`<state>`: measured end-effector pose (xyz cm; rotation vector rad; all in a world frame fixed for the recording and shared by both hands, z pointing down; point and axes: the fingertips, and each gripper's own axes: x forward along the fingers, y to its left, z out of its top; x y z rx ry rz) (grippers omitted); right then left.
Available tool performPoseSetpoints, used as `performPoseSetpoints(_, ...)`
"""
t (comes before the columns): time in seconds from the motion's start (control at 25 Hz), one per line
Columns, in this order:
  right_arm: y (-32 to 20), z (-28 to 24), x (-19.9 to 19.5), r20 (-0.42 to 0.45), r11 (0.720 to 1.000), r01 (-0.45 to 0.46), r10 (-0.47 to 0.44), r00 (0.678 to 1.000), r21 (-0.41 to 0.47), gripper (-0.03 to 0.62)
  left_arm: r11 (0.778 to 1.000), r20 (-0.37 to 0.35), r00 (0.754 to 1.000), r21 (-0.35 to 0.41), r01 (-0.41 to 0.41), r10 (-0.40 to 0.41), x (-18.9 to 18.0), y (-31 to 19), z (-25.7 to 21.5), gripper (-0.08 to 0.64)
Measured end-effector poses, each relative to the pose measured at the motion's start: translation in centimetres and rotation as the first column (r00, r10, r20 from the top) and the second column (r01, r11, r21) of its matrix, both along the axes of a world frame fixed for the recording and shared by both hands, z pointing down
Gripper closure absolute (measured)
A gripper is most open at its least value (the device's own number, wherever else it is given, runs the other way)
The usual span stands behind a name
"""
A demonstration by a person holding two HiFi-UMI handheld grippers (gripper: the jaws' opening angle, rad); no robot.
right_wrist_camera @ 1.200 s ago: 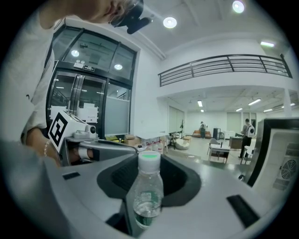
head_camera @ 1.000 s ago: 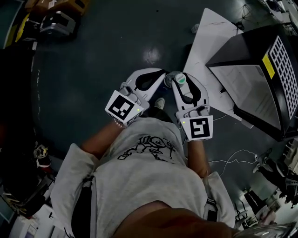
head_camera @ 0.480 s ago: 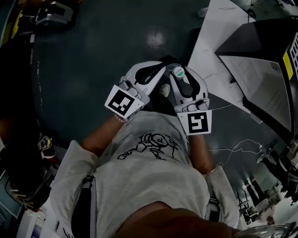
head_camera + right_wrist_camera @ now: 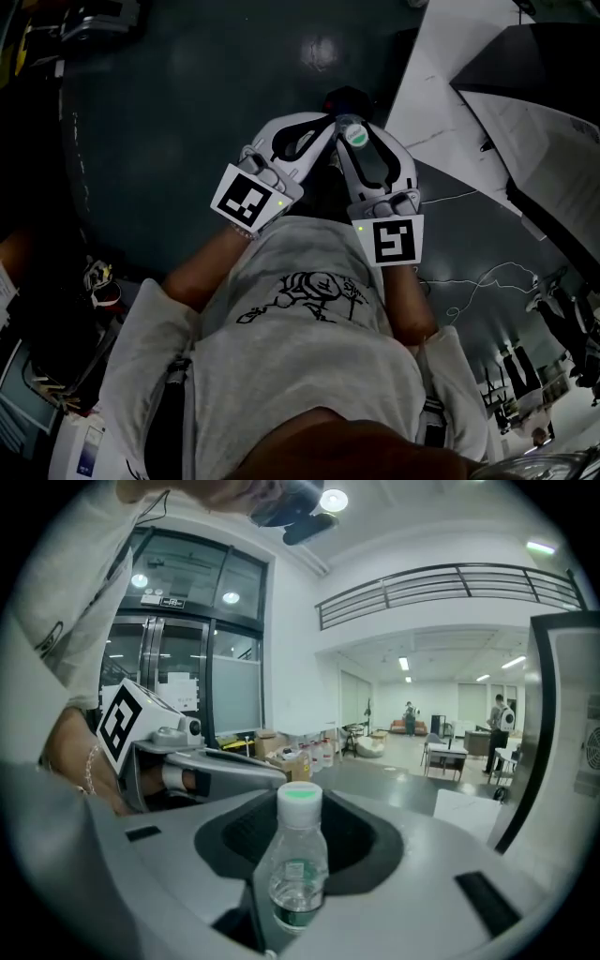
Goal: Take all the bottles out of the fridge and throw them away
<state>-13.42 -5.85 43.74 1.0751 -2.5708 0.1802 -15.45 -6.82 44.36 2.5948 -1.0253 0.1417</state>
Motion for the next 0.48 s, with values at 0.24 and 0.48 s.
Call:
performPoseSetpoints(0.24, 0.8, 2.8, 0.2, -0.015, 1.0, -0.016, 0.016, 1.0, -0.019, 0.443, 1.0, 0.004, 1.0, -0.029, 0.0, 0.0, -0.1, 0.8, 2.4, 0.551)
performPoseSetpoints(0.48, 1.5, 6.0, 0.3, -0.02, 0.999, -0.021, 0.02, 1.0, -0.036, 0.443, 0.998, 0.019, 1.0, -0.058, -0.001, 0.002, -0.5, 1.5, 5.4, 0.551)
